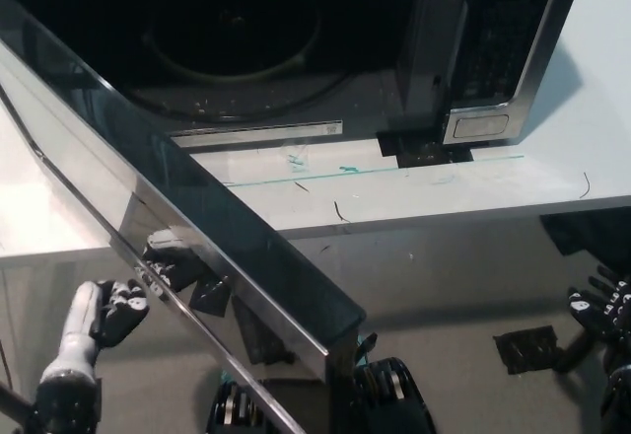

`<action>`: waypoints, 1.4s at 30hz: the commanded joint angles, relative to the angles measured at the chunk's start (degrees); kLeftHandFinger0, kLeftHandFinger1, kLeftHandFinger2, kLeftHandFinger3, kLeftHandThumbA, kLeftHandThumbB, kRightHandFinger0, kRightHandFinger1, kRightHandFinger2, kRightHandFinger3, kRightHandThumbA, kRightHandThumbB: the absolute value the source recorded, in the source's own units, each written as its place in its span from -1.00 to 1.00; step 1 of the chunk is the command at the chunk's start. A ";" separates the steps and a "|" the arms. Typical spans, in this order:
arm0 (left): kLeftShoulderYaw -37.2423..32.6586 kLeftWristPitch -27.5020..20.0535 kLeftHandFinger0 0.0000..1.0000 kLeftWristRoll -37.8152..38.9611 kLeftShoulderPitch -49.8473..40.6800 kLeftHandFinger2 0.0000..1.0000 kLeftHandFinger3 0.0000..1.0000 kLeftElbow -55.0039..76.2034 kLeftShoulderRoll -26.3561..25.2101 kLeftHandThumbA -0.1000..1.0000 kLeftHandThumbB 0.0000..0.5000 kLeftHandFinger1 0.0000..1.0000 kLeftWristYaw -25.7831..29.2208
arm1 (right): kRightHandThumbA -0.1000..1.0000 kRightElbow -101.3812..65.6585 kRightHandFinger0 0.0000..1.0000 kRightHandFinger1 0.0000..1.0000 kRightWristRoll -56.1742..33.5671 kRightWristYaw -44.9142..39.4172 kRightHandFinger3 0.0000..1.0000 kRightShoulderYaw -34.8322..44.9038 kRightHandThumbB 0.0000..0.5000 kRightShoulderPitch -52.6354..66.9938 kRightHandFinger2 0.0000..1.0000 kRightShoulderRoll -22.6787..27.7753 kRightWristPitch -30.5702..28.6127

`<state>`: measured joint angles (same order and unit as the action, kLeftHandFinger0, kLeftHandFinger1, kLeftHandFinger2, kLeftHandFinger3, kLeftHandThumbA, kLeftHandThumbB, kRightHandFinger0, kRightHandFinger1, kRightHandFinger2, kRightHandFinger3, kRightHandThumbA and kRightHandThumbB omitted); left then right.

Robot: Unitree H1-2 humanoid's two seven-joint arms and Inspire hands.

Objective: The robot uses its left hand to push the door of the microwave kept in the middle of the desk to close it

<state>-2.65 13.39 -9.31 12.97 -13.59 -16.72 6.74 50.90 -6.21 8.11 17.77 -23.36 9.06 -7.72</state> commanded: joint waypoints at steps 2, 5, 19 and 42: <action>-8.98 13.54 -1.00 -2.99 1.37 -0.92 -0.56 17.30 -12.91 -0.77 -1.00 -1.00 -21.75 | 0.25 0.39 0.53 0.42 -0.45 1.41 0.52 -0.01 -1.00 -1.14 0.46 0.92 -3.21; -9.69 13.54 -1.00 -1.40 2.20 -1.00 -0.61 22.72 -16.12 -0.83 -1.00 -1.00 -27.49 | 0.29 -0.35 0.67 0.56 -0.25 1.35 0.63 -0.25 -1.00 -0.80 0.59 0.81 -2.49; -14.77 13.54 -1.00 7.25 12.74 -1.00 -0.83 46.37 -33.34 -0.96 -1.00 -1.00 -48.05 | 0.26 -0.79 0.63 0.53 -0.84 1.40 0.63 0.28 -1.00 -0.30 0.57 0.75 -1.80; -17.14 13.54 -0.97 11.94 27.01 -0.82 -0.36 60.48 -36.02 -1.00 -1.00 -0.92 -29.85 | 0.27 -0.42 0.86 0.67 -0.11 1.85 0.53 -0.42 -1.00 1.10 0.64 0.25 -2.82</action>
<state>-21.04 25.56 9.25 37.32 48.94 -57.61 -25.37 50.92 -6.21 8.79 17.62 -21.55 8.86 -7.90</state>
